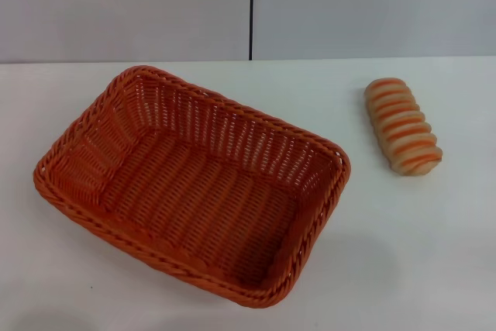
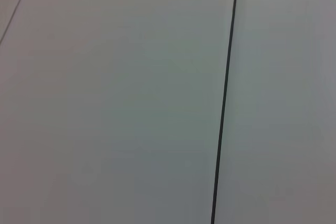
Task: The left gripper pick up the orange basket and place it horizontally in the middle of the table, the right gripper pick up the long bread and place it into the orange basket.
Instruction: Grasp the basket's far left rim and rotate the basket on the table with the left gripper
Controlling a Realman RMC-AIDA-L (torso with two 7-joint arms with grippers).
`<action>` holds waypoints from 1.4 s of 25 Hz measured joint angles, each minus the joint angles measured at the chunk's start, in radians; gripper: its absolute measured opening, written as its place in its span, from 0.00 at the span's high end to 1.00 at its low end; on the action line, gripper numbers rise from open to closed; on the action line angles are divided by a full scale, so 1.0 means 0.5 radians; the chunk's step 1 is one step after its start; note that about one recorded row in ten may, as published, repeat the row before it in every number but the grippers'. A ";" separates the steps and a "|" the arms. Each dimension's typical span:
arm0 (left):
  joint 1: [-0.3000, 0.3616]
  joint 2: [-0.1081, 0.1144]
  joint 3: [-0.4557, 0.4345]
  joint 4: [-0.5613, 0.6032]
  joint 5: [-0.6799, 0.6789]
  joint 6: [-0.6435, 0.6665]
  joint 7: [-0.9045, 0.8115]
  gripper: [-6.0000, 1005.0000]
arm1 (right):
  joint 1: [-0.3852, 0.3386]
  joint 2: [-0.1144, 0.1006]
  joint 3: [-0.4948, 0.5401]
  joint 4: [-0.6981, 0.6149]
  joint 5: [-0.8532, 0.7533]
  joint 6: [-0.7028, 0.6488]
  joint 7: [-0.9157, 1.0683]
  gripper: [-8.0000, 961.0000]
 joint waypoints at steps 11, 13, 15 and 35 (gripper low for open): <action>0.025 0.008 0.021 0.006 -0.001 -0.001 -0.110 0.25 | -0.026 0.008 -0.028 0.004 -0.008 -0.015 0.062 0.26; 0.024 0.009 0.029 0.037 0.001 -0.006 -0.167 0.25 | -0.032 0.007 -0.042 0.002 -0.009 -0.017 0.091 0.26; 0.024 0.011 0.099 0.115 0.011 0.011 -0.219 0.25 | -0.039 0.006 -0.056 -0.004 -0.009 -0.020 0.122 0.26; -0.186 0.027 1.105 1.322 0.067 0.195 -1.863 0.25 | -0.062 0.005 -0.058 -0.003 -0.010 -0.006 0.129 0.26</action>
